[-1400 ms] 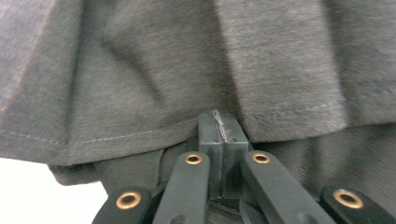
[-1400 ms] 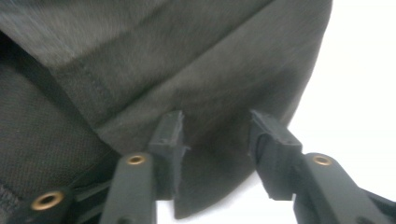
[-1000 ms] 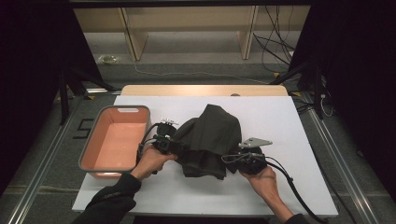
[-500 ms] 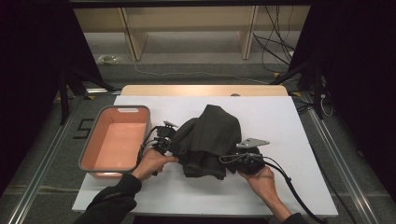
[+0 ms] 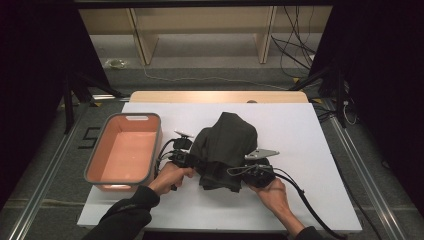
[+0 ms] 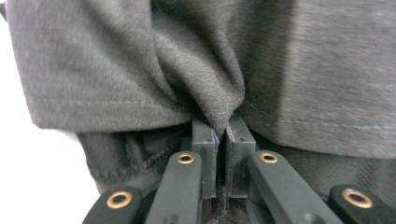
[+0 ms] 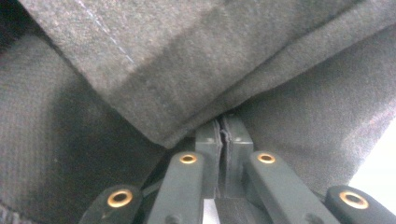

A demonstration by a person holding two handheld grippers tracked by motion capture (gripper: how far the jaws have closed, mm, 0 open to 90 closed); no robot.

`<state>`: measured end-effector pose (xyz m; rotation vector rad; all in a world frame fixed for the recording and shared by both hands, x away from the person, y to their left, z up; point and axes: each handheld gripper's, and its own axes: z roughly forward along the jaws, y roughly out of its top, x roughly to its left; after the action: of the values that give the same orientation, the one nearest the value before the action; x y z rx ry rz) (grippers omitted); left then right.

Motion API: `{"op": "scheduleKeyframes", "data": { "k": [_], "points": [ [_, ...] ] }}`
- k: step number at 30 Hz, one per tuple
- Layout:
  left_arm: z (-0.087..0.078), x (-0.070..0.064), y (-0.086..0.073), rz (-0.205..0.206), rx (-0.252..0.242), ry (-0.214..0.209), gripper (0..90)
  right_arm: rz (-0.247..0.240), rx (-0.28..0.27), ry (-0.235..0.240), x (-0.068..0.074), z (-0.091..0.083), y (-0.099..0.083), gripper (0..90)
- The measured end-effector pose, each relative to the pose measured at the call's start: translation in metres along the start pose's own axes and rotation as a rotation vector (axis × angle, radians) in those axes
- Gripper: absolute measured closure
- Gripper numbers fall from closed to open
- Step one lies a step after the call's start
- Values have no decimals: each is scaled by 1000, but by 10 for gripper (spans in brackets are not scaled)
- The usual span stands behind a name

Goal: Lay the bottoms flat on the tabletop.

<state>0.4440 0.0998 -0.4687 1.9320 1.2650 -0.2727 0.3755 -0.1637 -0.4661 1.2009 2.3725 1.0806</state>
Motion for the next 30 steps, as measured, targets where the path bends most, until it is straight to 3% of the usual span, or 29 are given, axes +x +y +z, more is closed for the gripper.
{"op": "scheduleKeyframes", "data": {
  "k": [4, 6, 10, 13, 21, 25, 28, 30],
  "points": [
    [-12, -15, 4, 38, -40, -55, 853, 13, -22, 11, -1, 0, 2, 888],
    [-17, -22, 6, 51, -57, -64, 854, 24, -36, 22, -2, 0, 3, 897],
    [-28, -29, 8, 59, -91, -109, 855, 32, -61, 40, -4, 1, 6, 900],
    [-37, -34, 10, 70, -119, -114, 856, 51, -90, 67, -3, 3, 10, 900],
    [-62, -33, 19, 61, -187, -136, 856, 34, -146, 126, 6, 6, 28, 900],
    [-59, -38, 17, 81, -179, -130, 856, 23, -98, 83, 2, -1, 27, 865],
    [-51, -47, 15, 118, -156, -117, 855, 4, -57, 31, -7, -13, 24, 760],
    [-45, -53, 15, 139, -140, -106, 855, 19, -50, 4, -15, -24, 20, 665]
  ]
}}
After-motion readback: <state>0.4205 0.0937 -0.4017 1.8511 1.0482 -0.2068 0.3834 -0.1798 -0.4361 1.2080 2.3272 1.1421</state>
